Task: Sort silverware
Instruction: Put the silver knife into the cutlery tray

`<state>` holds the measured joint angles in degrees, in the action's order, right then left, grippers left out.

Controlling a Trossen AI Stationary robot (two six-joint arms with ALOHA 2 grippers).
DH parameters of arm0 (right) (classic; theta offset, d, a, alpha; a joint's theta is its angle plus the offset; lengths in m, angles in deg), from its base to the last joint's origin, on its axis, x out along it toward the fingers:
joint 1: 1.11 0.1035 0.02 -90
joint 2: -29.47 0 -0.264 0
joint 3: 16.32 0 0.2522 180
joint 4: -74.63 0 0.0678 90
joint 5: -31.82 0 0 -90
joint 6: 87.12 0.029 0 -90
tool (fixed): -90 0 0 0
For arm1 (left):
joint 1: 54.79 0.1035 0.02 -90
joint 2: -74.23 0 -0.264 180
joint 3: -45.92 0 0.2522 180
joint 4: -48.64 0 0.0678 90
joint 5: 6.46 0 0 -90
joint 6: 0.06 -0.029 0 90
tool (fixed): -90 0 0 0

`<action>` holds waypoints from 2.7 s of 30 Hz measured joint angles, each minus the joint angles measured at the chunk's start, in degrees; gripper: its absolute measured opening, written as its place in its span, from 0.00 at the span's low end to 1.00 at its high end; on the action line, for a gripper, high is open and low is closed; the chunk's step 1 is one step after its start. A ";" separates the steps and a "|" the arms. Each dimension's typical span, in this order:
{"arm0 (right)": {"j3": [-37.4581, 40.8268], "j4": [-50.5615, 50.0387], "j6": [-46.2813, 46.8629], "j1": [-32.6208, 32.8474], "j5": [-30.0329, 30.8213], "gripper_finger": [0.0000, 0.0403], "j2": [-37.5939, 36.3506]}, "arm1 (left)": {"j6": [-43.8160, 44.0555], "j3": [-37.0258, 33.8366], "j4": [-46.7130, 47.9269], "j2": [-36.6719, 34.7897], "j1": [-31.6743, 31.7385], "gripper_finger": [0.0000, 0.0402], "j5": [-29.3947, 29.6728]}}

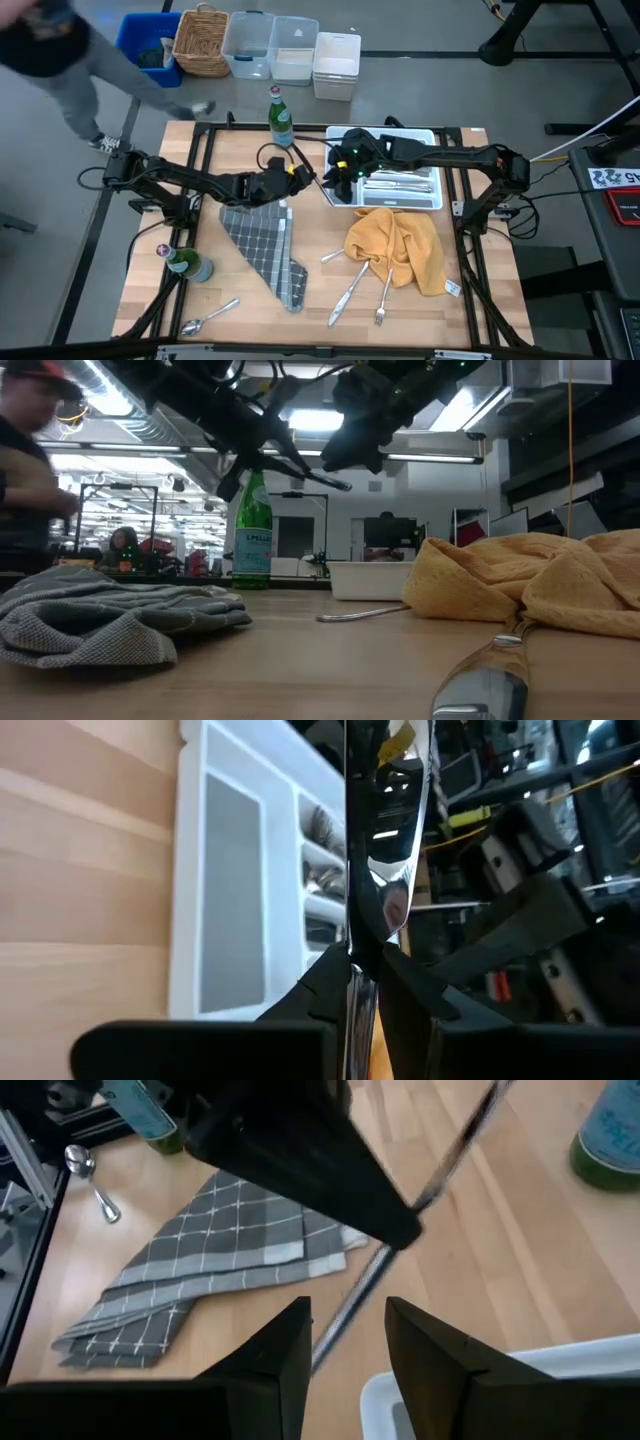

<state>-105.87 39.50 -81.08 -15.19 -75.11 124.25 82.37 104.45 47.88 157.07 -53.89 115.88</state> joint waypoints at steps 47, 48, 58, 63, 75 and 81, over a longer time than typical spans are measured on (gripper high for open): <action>-0.03 -4.57 -2.08 -0.18 -0.19 0.05 -0.48 | -21.97 -0.02 -8.46 0.02 -0.15 0.21 -7.76; -0.07 -5.55 -2.14 -0.41 -0.18 0.05 -0.70 | -22.96 0.00 -8.16 0.02 -0.15 0.23 -8.88; -0.04 -20.08 -6.96 -4.50 2.62 0.05 -4.18 | -25.52 0.00 0.39 0.02 -0.17 0.37 -15.91; -0.04 -30.83 -11.30 -6.74 5.45 0.06 -5.38 | -25.45 0.00 3.65 0.02 -1.13 0.36 -18.43; 9.81 -43.19 -20.48 -8.15 9.30 0.06 -6.33 | -26.13 0.00 3.74 0.02 -6.99 0.35 -18.49; 15.35 -42.56 -20.55 -10.18 12.72 0.06 -6.62 | -26.17 0.00 4.02 0.02 -8.85 0.35 -18.47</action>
<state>-90.51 -3.05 -101.63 -25.37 -62.40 117.63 56.19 104.45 51.90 157.10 -62.74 97.41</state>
